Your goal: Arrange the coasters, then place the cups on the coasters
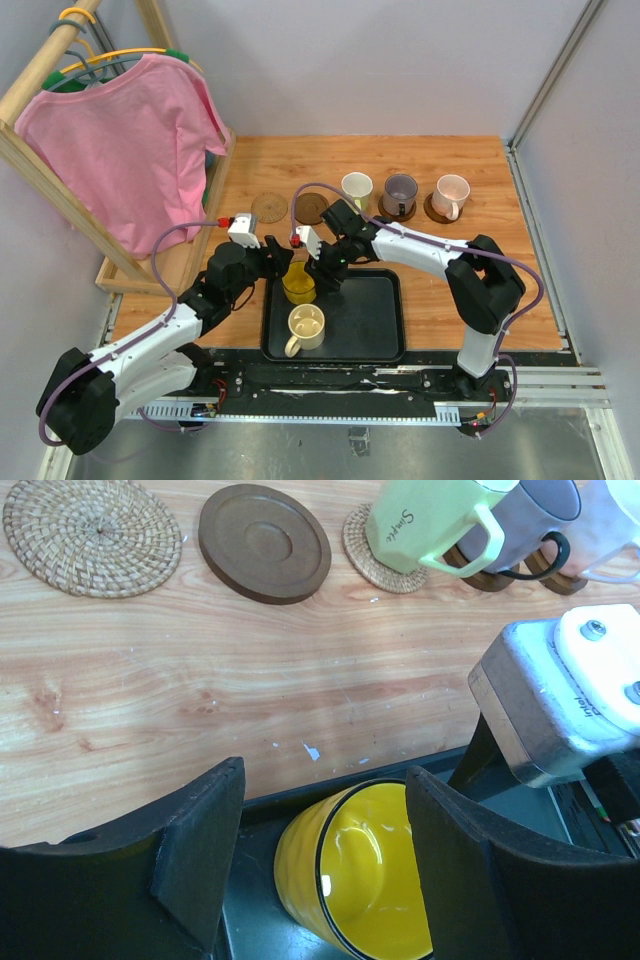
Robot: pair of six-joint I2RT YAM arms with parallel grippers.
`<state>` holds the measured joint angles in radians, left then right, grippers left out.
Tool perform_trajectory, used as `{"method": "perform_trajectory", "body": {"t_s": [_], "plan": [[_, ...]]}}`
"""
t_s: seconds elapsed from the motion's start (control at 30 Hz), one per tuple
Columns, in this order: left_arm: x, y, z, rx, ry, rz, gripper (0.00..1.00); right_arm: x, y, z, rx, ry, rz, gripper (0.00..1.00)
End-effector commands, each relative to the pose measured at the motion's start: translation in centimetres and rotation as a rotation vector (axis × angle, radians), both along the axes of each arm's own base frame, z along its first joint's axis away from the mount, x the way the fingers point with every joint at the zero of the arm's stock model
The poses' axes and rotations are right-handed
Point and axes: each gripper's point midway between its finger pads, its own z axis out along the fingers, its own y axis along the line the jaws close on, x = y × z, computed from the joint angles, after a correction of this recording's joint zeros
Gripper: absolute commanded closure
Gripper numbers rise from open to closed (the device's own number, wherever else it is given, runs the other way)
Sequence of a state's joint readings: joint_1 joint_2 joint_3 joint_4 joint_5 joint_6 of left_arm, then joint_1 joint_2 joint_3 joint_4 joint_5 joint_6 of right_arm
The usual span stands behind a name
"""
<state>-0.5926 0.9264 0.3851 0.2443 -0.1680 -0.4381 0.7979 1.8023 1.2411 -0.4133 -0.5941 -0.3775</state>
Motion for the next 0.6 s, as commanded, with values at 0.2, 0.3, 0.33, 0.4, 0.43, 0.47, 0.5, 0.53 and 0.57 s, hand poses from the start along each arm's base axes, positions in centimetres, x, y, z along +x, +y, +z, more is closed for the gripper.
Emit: {"method": "perform_trajectory", "body": {"t_s": [0.2,0.3,0.33,0.4,0.43,0.47,0.5,0.53,0.57], "plan": [[-0.3,0.2,-0.3,-0.011,-0.003,0.013,0.31,-1.6,0.0,-1.6,-0.026,0.009,-0.051,0.59],[-0.4,0.3,-0.4,-0.01,-0.001,0.013,0.3,-1.6,0.3,-1.7,-0.019,0.001,-0.059,0.59],[-0.4,0.3,-0.5,-0.009,0.0,0.013,0.3,-1.6,0.4,-1.7,-0.018,0.001,-0.06,0.59],[-0.4,0.3,-0.4,-0.01,0.001,0.015,0.3,-1.6,0.5,-1.6,-0.014,-0.003,-0.062,0.59],[-0.4,0.4,-0.5,-0.008,0.001,0.015,0.3,-1.5,0.6,-1.6,-0.014,-0.004,-0.063,0.6],[-0.4,0.4,-0.5,-0.008,0.001,0.017,0.31,-1.5,0.6,-1.6,-0.014,-0.005,-0.065,0.61],[-0.5,0.5,-0.6,-0.008,0.002,0.019,0.31,-1.4,0.7,-1.6,-0.014,-0.005,-0.067,0.63],[-0.5,0.5,-0.6,-0.008,0.002,0.02,0.3,-1.4,0.8,-1.6,-0.013,-0.005,-0.066,0.66],[-0.5,0.5,-0.6,-0.008,0.002,0.021,0.3,-1.3,0.8,-1.7,-0.015,-0.005,-0.068,0.68]]}}
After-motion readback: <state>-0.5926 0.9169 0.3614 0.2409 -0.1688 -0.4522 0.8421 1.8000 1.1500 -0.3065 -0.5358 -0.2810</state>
